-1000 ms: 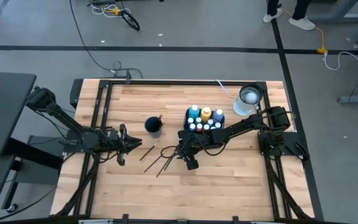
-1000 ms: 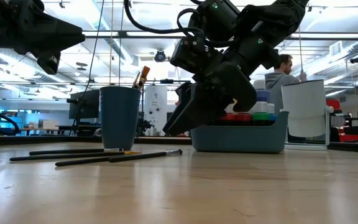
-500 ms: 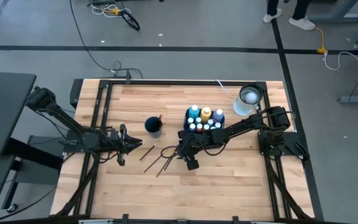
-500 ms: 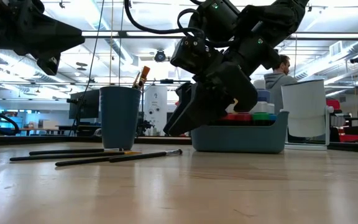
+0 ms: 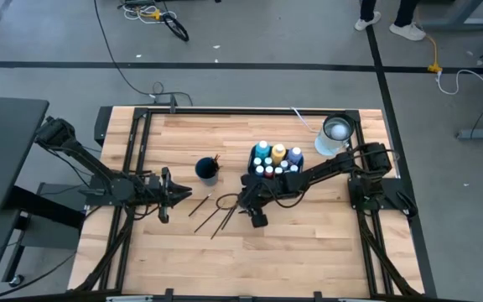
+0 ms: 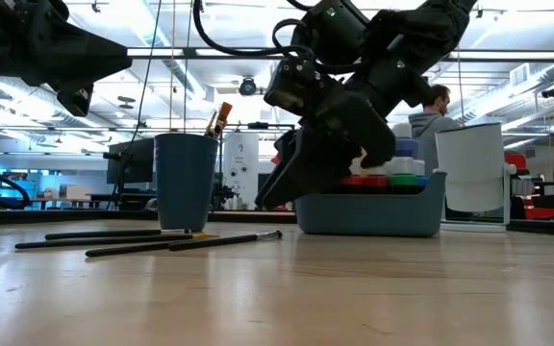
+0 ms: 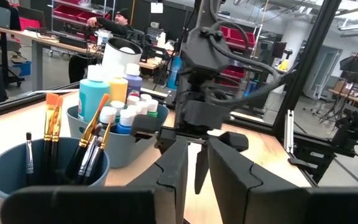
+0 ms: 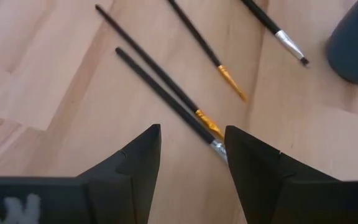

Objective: Pick & Place Paint Supplies
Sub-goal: Put the silver paintbrush into the blue cup

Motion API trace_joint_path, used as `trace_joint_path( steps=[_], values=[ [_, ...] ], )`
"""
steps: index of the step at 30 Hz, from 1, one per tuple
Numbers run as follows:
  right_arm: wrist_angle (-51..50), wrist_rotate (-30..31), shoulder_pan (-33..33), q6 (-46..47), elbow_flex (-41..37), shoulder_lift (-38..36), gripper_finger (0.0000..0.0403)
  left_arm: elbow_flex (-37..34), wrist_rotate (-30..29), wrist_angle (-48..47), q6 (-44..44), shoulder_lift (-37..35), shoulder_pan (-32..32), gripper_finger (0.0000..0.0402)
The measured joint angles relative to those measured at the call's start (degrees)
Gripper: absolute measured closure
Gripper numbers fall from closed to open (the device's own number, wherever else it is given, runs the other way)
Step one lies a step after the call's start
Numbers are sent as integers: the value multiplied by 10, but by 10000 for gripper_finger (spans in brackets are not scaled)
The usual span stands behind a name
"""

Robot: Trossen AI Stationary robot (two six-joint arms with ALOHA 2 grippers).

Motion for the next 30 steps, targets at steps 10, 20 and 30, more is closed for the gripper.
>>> trace_joint_path(
  steps=[10, 20, 30],
  values=[
    [-22, -4, -42, -2, 0, 0, 220, 0, -1, 32, 21, 0, 0, 329],
    [-99, 30, -30, -46, 29, -8, 220, 0, -5, 31, 40, 0, 0, 329],
    [-267, -42, -25, -109, 136, 11, 220, 0, -34, 32, 55, 0, 0, 329]
  ],
)
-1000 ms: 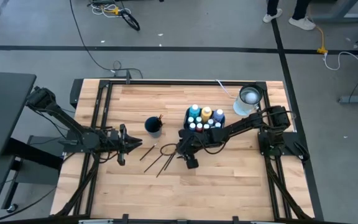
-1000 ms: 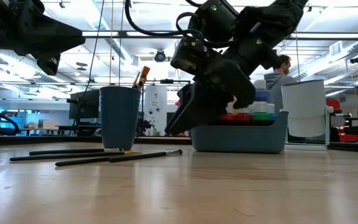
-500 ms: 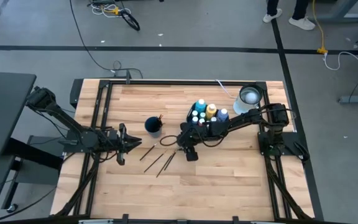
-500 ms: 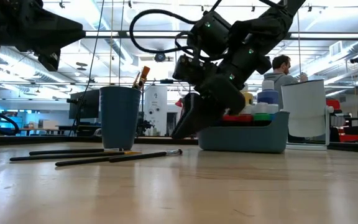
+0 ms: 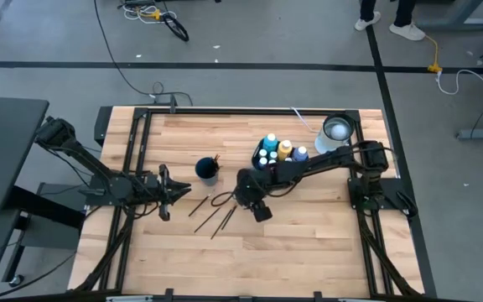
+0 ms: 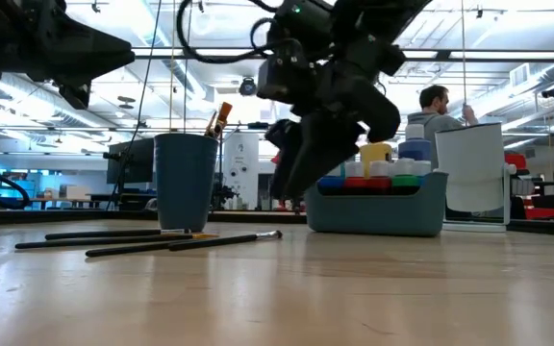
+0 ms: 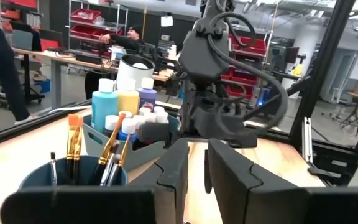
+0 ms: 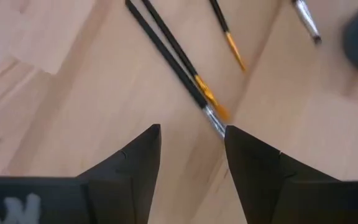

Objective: Pick & Place Paint Supplies
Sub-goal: Put the silver paintbrush into the blue cup

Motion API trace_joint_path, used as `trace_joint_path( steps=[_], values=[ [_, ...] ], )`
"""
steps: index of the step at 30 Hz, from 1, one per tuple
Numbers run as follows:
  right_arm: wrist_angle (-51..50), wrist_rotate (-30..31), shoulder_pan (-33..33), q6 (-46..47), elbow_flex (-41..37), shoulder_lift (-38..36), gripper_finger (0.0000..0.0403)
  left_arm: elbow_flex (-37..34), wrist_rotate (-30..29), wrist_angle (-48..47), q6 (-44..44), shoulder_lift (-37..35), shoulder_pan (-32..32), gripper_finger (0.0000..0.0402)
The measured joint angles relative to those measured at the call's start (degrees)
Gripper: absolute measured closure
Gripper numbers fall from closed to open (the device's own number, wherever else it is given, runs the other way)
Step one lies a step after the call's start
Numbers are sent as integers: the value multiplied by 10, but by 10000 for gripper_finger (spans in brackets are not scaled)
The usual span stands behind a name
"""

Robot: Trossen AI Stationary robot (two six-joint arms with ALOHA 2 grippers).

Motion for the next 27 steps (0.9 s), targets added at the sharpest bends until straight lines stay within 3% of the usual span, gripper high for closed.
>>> trace_joint_path(
  steps=[8, 16, 27],
  values=[
    [-12, 4, -24, -41, 31, 72, 220, 0, -9, 15, 24, 0, 0, 329],
    [-26, 13, -34, -80, 39, 76, 228, 0, -11, 12, 28, 0, 0, 329],
    [-48, 15, -38, -133, 39, 75, 342, 0, -11, 9, 27, 0, 0, 329]
  ],
)
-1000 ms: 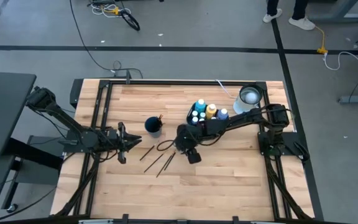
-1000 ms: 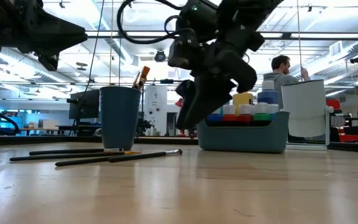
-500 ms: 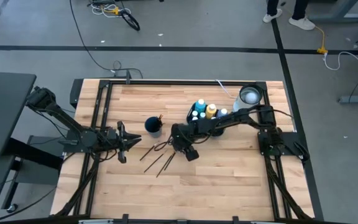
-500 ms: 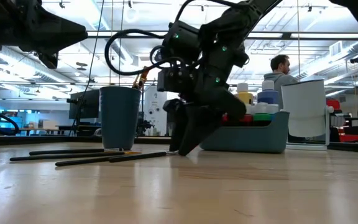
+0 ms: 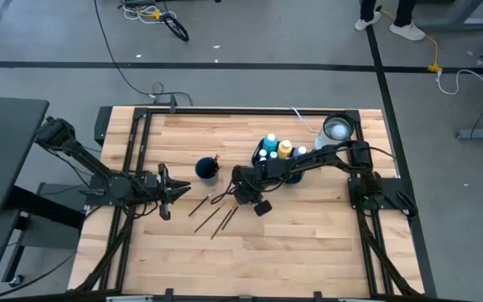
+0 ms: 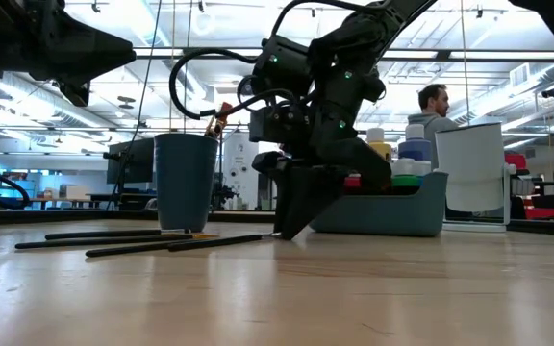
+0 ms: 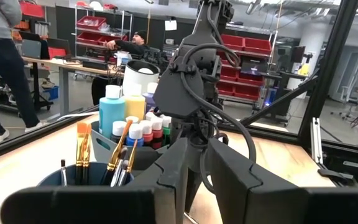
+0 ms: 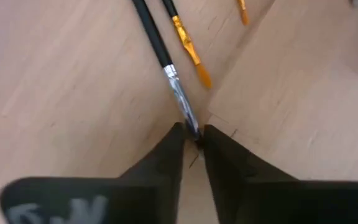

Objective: Pick & Place Paint Supplies
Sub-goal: Put the silver paintbrush into the blue cup

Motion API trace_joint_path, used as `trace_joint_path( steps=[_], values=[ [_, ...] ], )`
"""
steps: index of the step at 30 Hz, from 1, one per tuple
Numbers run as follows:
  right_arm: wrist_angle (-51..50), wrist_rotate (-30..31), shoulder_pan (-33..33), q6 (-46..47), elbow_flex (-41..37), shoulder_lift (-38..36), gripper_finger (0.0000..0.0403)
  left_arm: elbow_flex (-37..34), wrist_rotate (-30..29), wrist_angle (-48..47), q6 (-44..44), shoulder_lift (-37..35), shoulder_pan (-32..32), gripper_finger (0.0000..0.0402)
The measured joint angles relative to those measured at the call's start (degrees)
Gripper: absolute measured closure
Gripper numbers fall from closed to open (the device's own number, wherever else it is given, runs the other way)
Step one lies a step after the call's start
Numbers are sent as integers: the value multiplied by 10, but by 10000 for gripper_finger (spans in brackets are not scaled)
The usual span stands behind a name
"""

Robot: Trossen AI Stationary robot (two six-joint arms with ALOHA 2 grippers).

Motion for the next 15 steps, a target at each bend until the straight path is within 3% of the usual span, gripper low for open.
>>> trace_joint_path(
  steps=[5, 15],
  values=[
    [1, 6, 0, 1, 0, 0, 393, 0, 0, 0, -2, 0, 0, 329],
    [-33, 50, 51, -37, -5, -35, 400, 0, 0, 0, -14, 0, 0, 329]
  ],
)
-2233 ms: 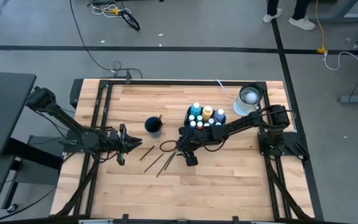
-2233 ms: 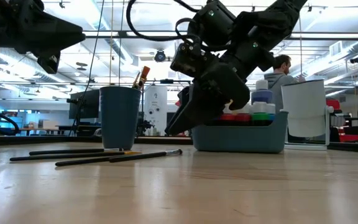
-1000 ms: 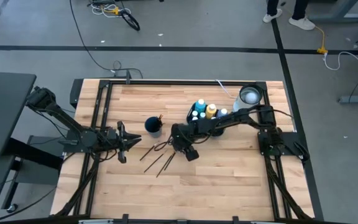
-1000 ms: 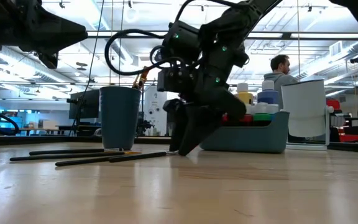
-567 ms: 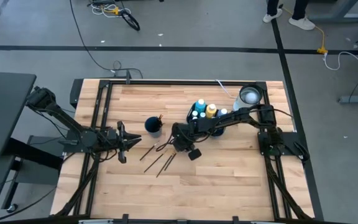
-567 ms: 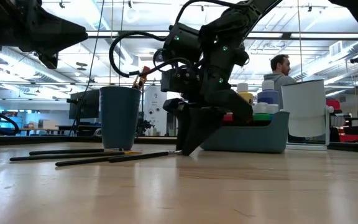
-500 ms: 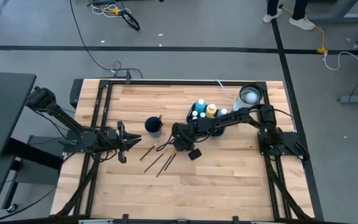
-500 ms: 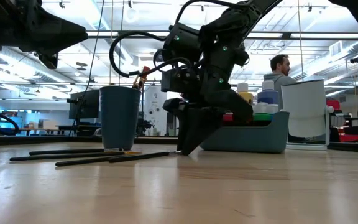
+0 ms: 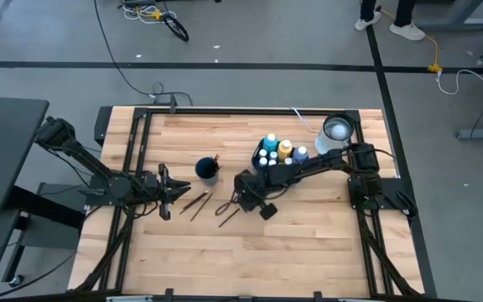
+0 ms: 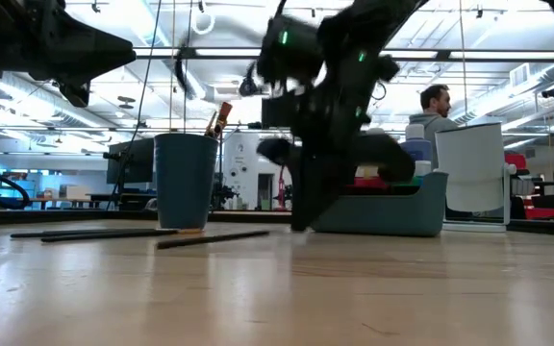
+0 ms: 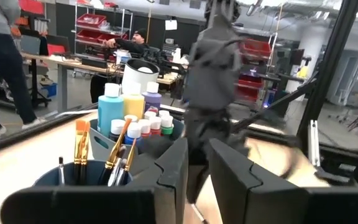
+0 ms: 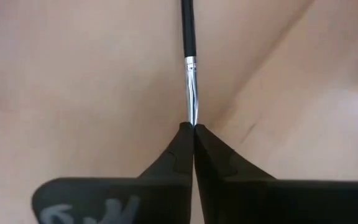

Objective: Pick & Place Paint Supplies
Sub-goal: Put the silver paintbrush into the blue cup

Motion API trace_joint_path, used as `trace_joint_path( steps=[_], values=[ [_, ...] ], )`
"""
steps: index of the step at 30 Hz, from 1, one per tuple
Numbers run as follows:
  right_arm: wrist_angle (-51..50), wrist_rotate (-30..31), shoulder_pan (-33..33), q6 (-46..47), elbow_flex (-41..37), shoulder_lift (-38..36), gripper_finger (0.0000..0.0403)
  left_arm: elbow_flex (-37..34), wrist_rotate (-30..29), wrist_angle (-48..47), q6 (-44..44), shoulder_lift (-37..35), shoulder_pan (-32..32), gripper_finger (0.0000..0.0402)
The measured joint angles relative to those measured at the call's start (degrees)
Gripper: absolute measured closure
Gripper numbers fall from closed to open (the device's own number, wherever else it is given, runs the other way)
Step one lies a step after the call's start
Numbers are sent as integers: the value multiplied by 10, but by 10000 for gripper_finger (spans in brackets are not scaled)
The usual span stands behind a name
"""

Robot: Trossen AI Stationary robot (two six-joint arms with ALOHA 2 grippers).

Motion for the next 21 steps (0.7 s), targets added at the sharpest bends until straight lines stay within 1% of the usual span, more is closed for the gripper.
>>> trace_joint_path(
  steps=[4, 6, 8, 10, 12, 14, 16, 17, 18, 21],
  values=[
    [3, 55, 42, -21, 3, -41, 402, 0, 3, -1, -40, 0, 0, 329],
    [10, 93, 67, -64, 3, -55, 402, 0, 9, -1, -56, 0, 0, 327],
    [42, 139, 93, -130, 3, -68, 402, 0, 19, -1, -71, 0, 3, 323],
    [81, 191, 120, -222, 3, -74, 402, 0, 38, -1, -93, 0, 11, 315],
    [123, 260, 145, -338, 3, -72, 403, 0, 57, -1, -121, 0, 21, 303],
    [196, 333, 165, -470, 3, -61, 403, 0, 64, -2, -145, 0, 33, 290],
    [261, 378, 176, -578, 3, -50, 403, 0, 77, -2, -157, 0, 45, 276],
    [302, 382, 178, -616, 3, -44, 403, 0, 93, -1, -166, 0, 52, 269],
    [340, 375, 179, -644, 3, -41, 403, 0, 115, -1, -173, 0, 58, 263],
    [410, 350, 175, -692, 3, -37, 403, 2, 178, -7, -198, 0, 75, 243]
  ],
)
